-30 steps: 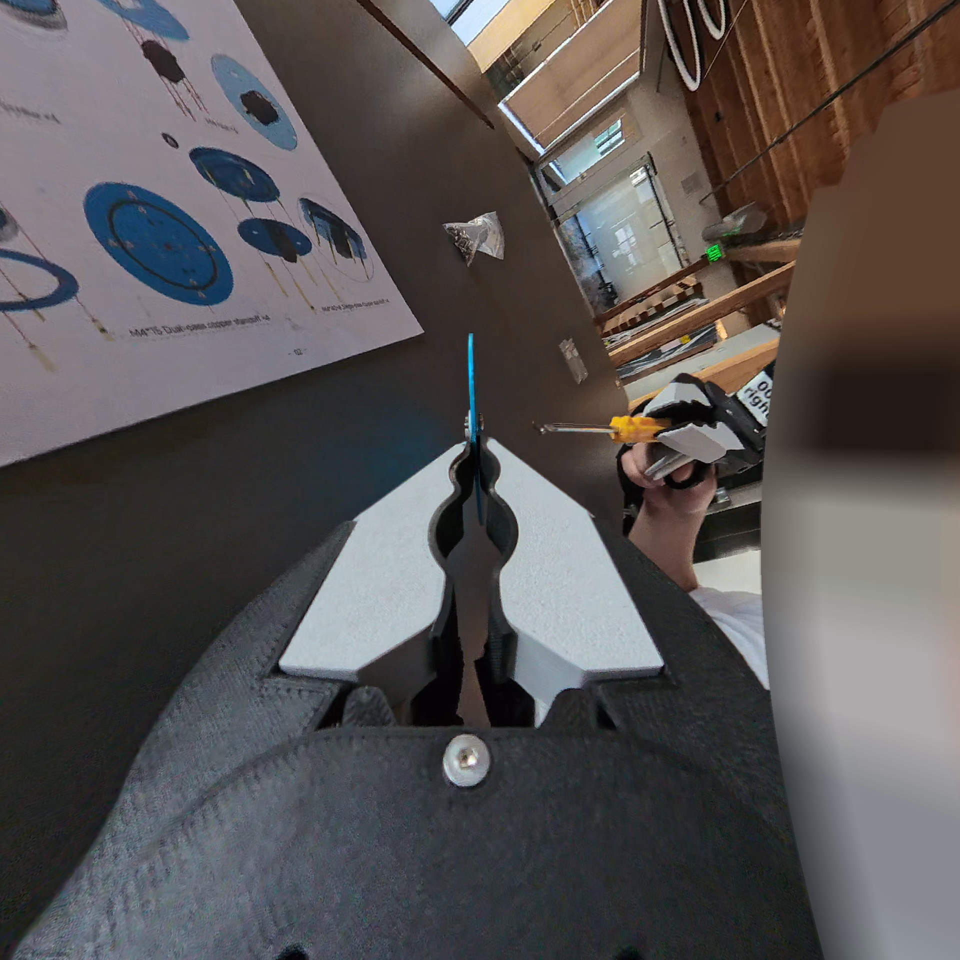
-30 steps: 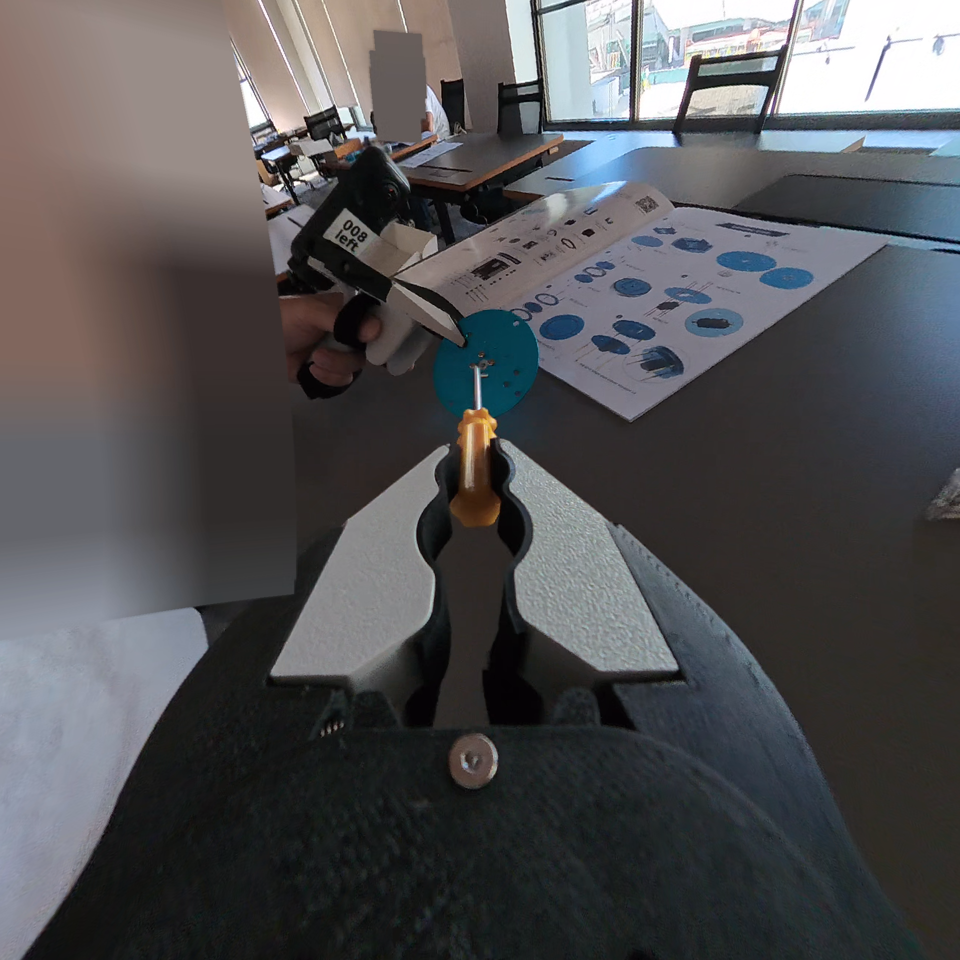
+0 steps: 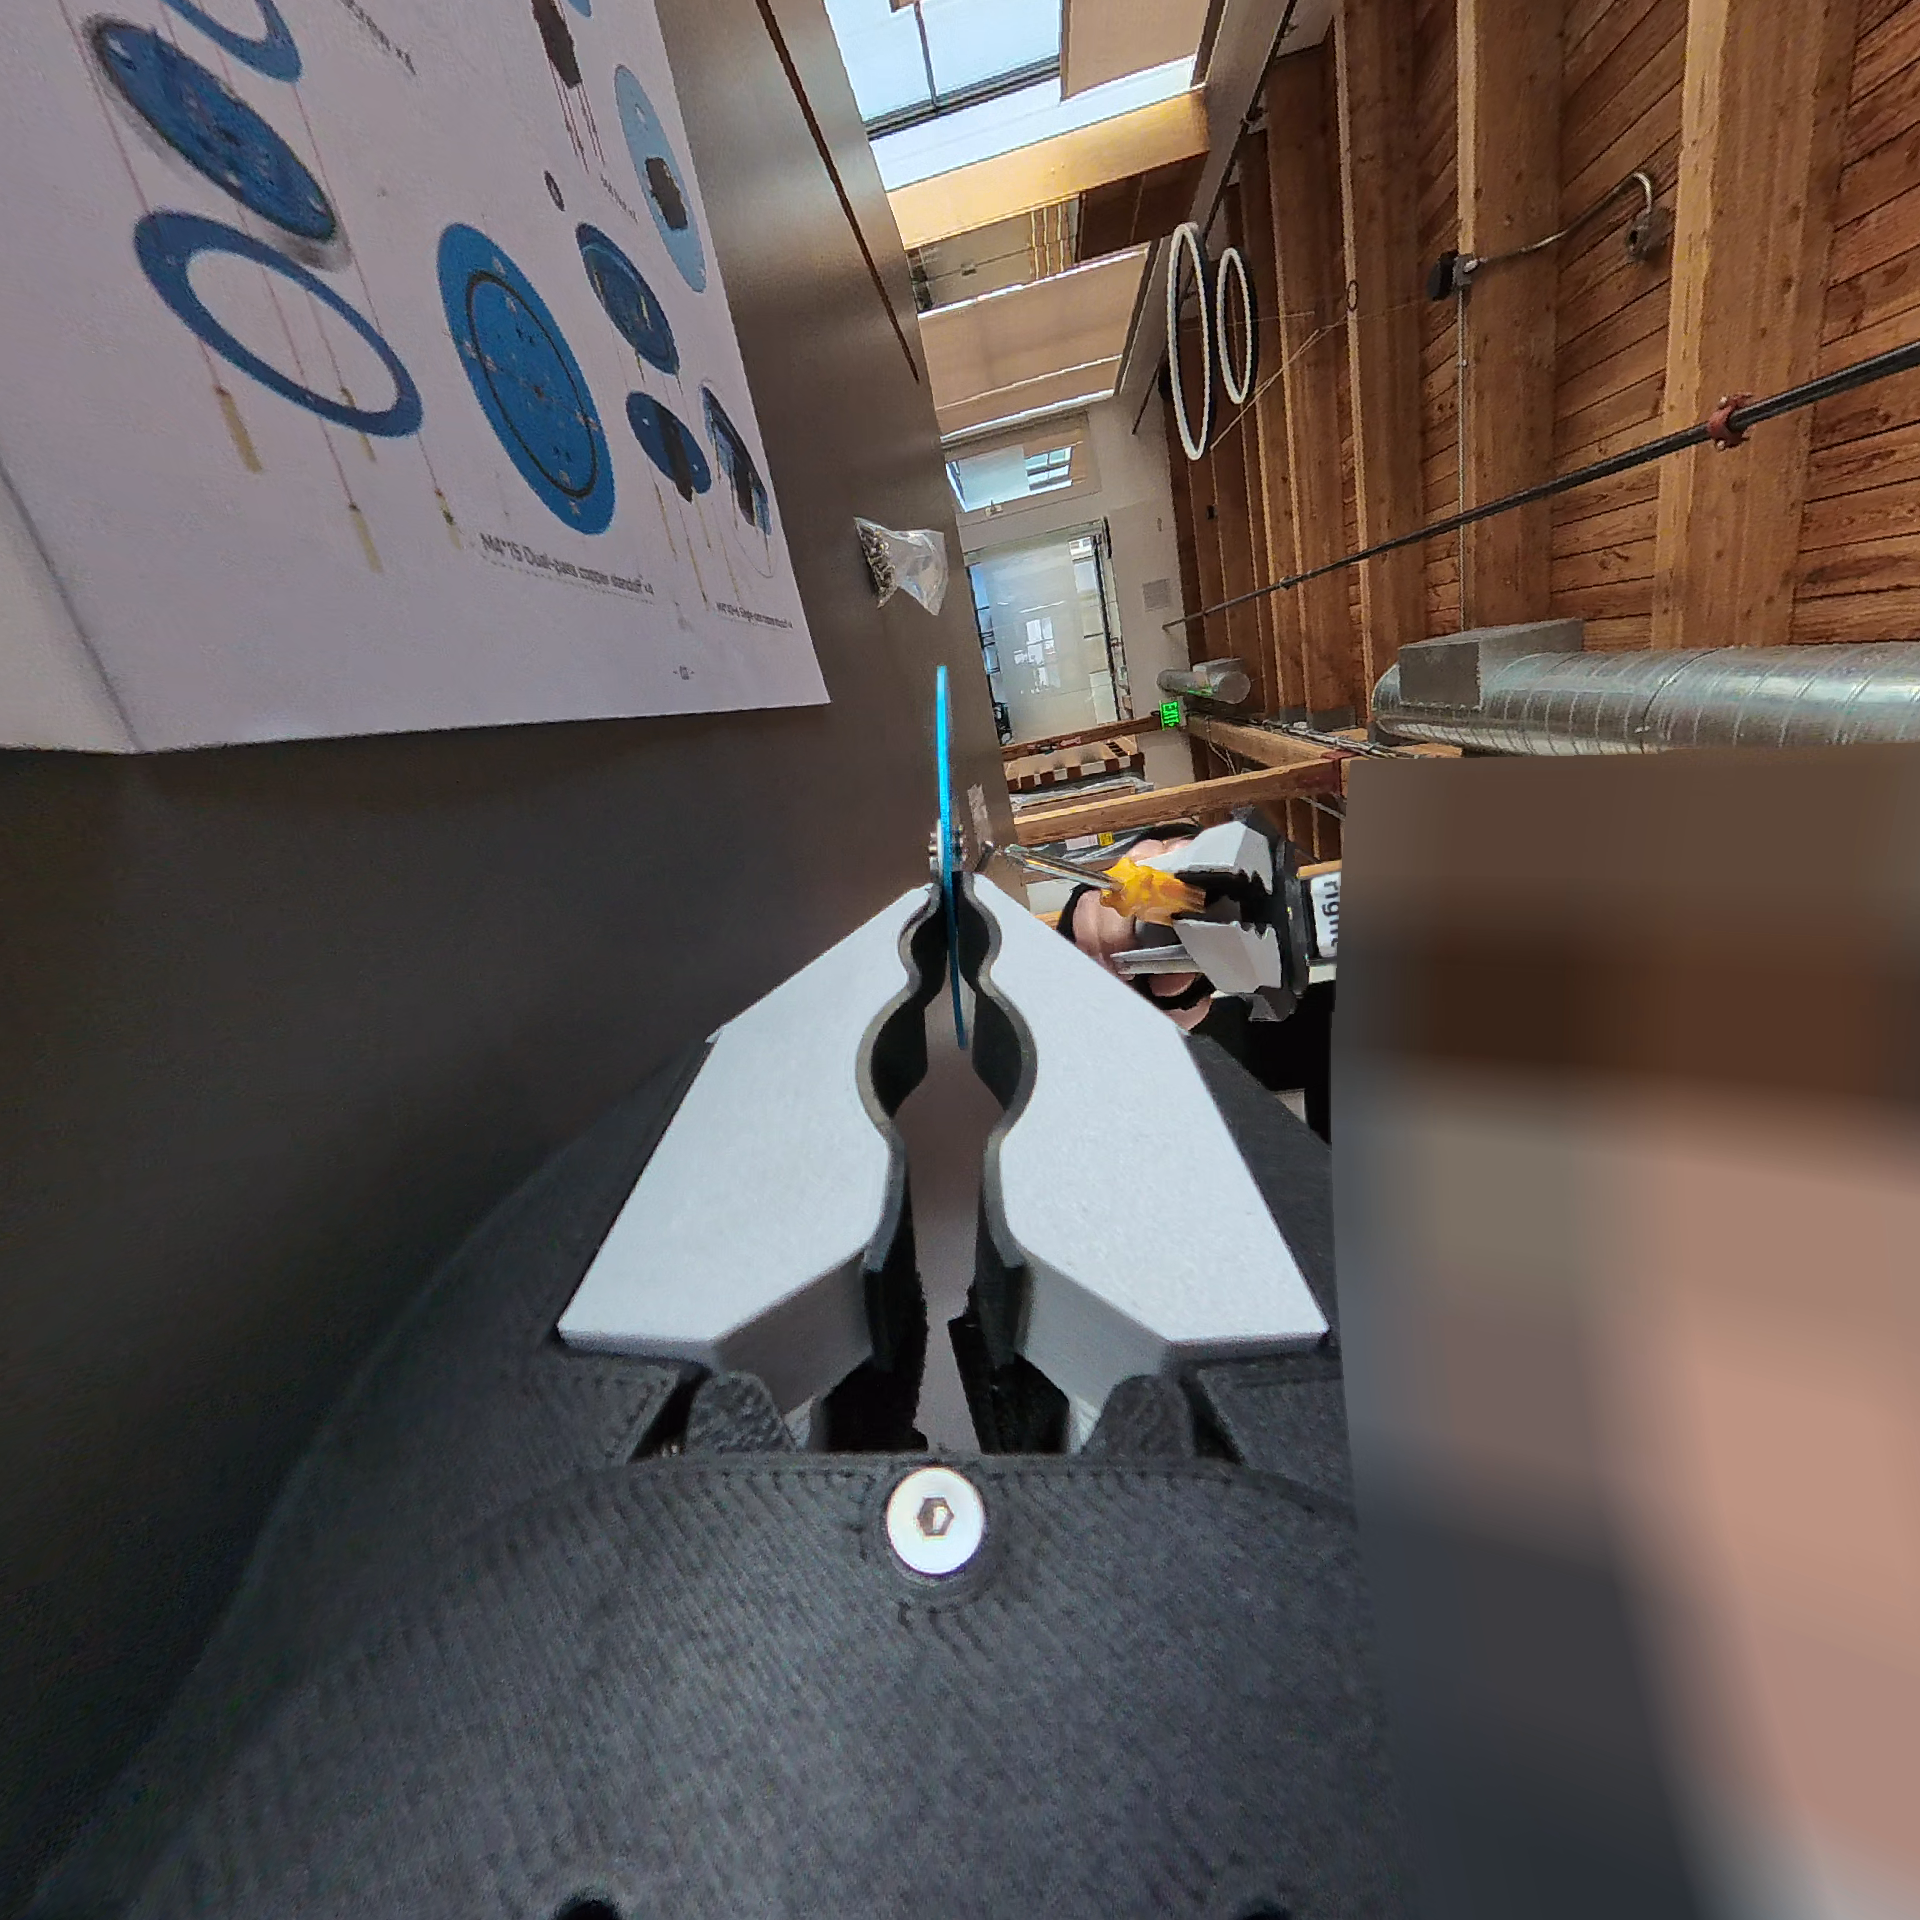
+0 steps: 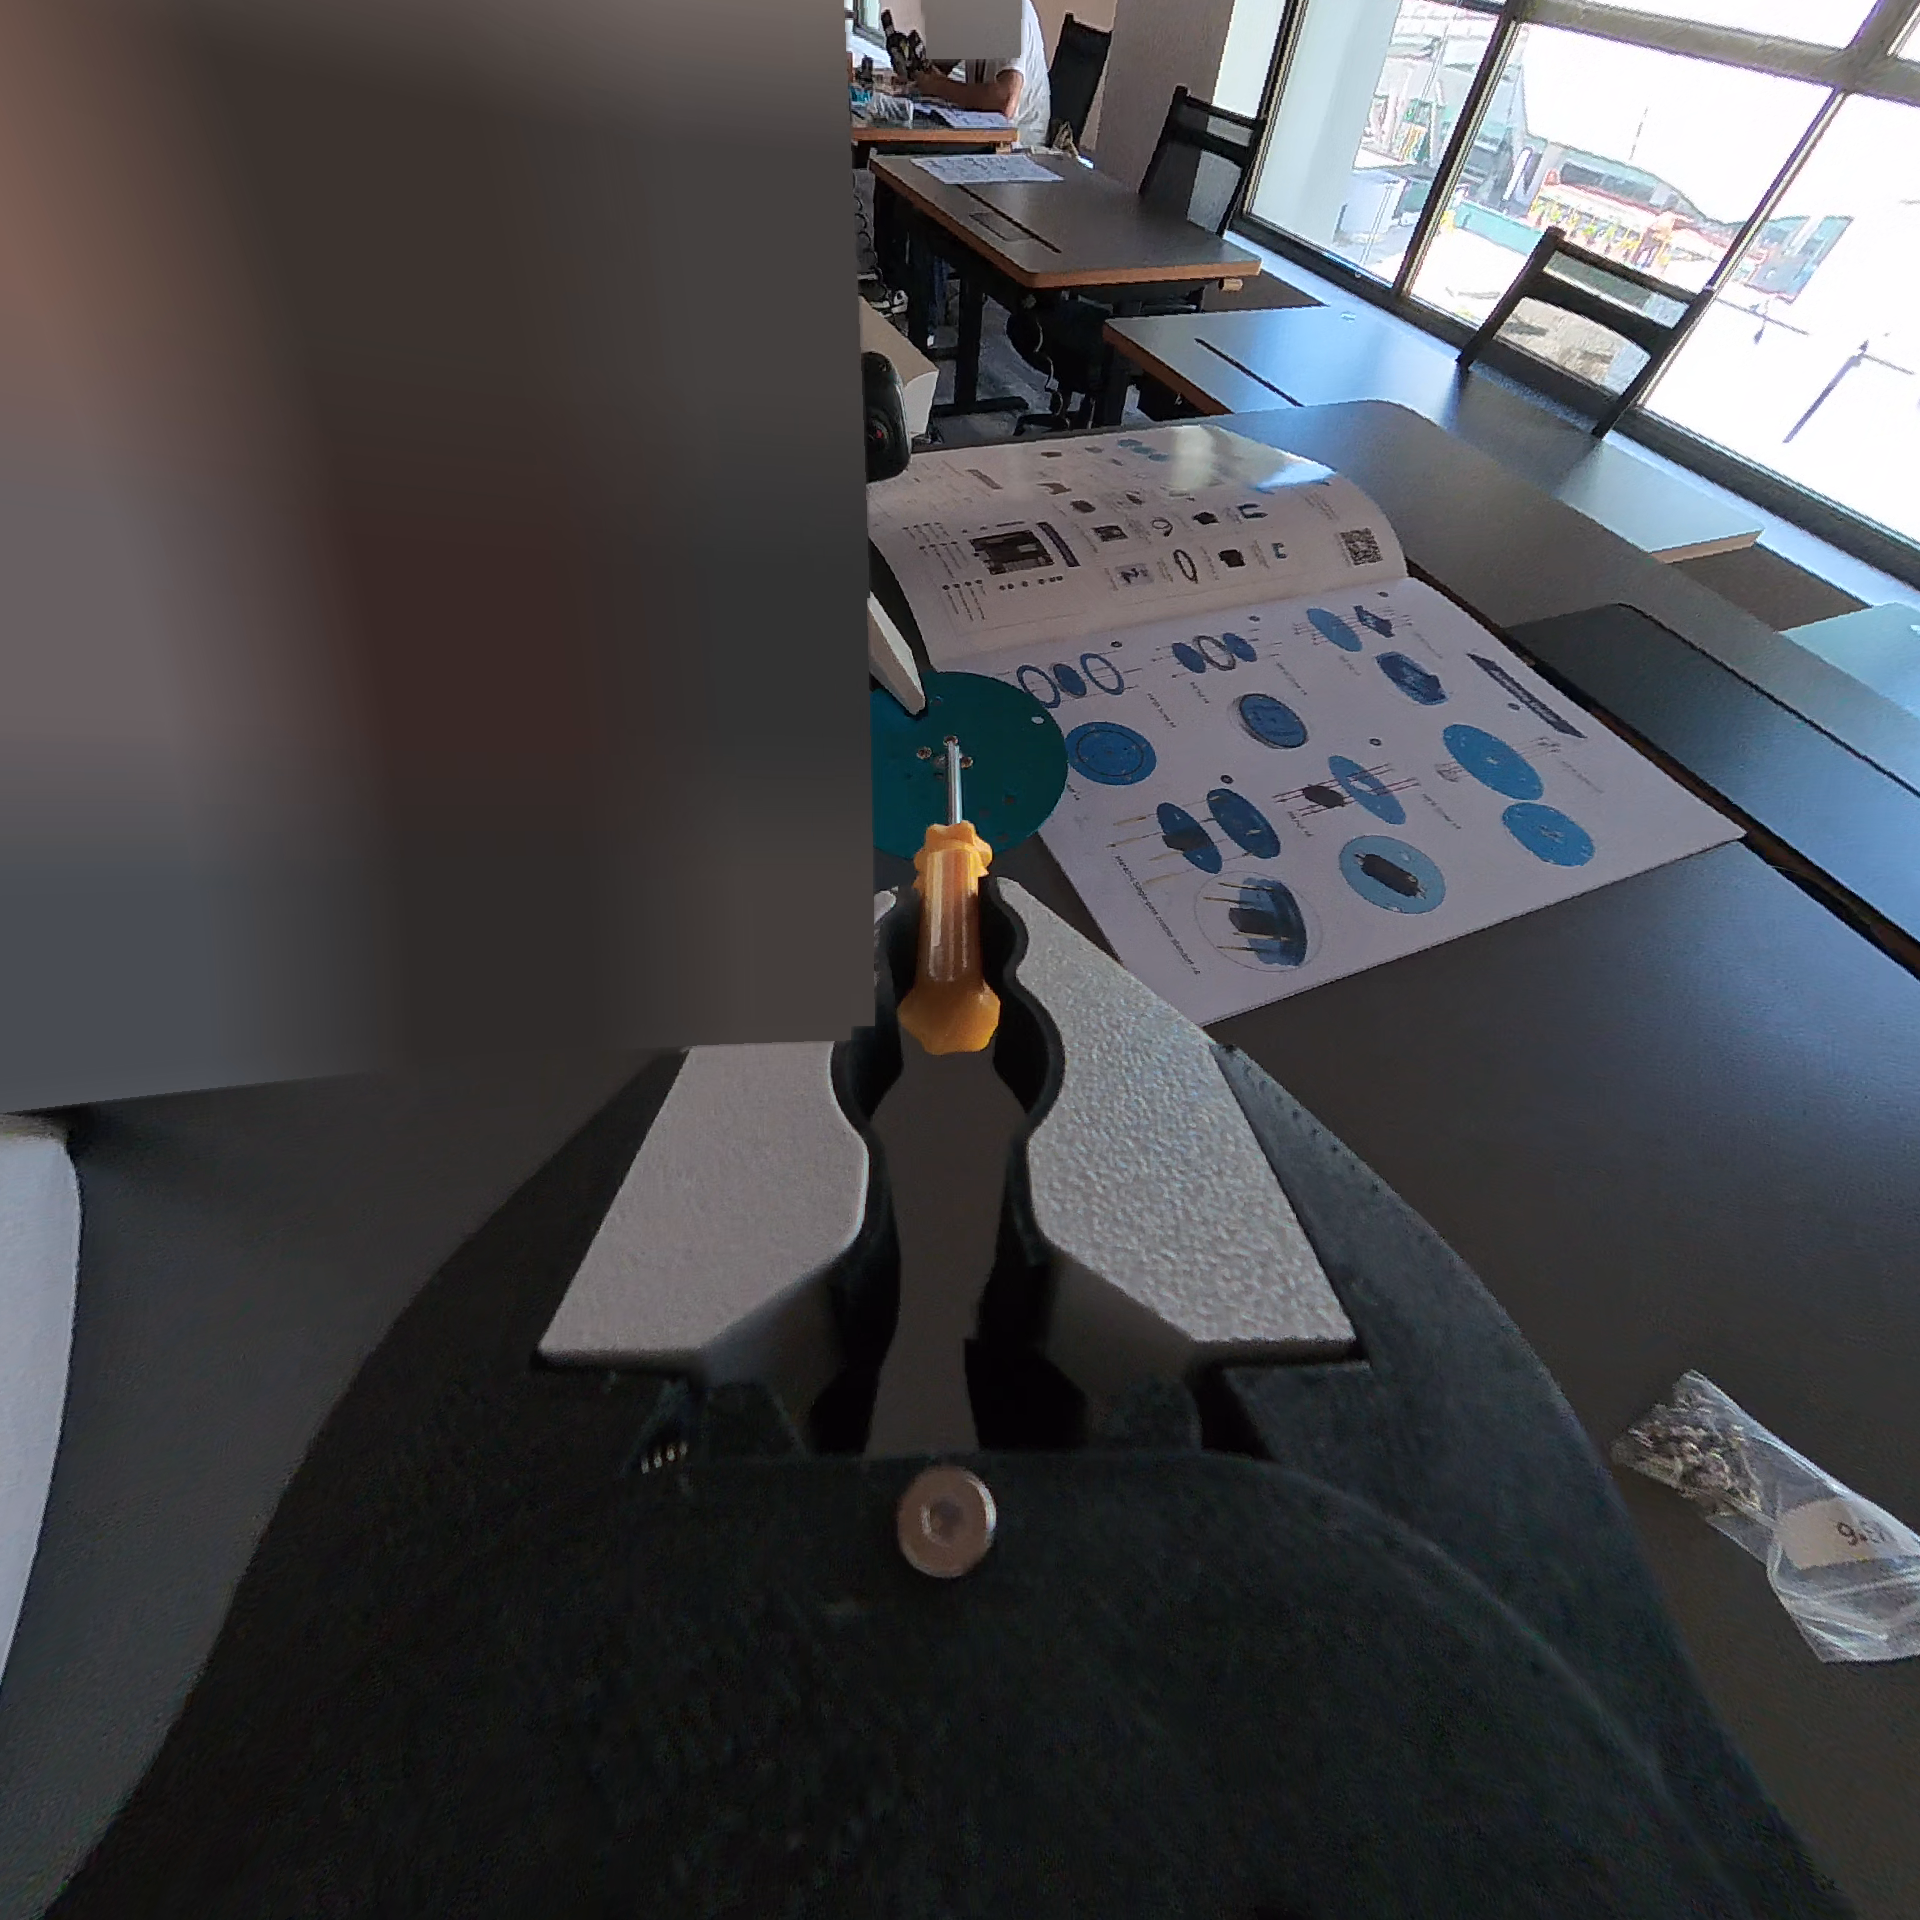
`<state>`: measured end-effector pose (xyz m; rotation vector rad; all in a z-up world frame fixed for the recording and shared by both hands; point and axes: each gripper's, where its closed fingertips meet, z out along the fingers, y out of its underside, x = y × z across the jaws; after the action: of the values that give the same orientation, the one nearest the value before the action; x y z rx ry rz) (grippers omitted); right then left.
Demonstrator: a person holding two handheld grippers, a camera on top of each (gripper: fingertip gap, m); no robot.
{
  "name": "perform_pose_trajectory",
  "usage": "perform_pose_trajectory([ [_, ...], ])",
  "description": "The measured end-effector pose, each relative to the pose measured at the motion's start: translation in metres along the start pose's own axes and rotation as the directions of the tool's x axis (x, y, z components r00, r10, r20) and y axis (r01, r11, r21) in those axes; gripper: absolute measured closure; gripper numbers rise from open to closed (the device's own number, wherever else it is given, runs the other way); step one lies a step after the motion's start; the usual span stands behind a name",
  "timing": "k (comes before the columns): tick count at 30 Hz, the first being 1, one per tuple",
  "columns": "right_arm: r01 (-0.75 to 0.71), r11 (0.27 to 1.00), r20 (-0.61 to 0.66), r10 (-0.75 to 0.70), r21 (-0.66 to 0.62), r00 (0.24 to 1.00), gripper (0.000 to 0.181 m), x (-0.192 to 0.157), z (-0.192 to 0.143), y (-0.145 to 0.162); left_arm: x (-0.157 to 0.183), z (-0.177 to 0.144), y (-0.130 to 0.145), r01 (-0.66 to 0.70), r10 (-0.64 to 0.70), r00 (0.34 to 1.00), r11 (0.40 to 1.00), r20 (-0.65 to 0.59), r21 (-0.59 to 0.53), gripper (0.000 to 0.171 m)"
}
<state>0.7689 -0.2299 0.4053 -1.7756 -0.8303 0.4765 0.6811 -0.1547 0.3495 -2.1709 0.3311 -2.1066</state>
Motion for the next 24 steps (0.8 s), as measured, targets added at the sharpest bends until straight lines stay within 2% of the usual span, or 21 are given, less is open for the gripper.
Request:
perform_pose_trajectory([
  [1,0.008,1.0,-0.007,-0.008,-0.004,1.0,0.171,0.0,0.0,0.001,0.0,0.0,0.0,0.004,-0.004,1.0,1.0,-0.002,-0.001,0.171],
  [12,0.048,0.999,-0.005,-0.048,-0.01,0.999,0.17,-0.004,0.002,0.002,-0.001,-0.001,0.0,0.025,-0.025,1.0,1.0,-0.007,0.002,0.171],
  [24,0.222,0.975,-0.041,-0.223,-0.024,0.974,0.17,-0.013,0.004,0.001,0.001,-0.001,0.0,0.048,-0.048,0.999,0.999,-0.024,0.0,0.171],
])
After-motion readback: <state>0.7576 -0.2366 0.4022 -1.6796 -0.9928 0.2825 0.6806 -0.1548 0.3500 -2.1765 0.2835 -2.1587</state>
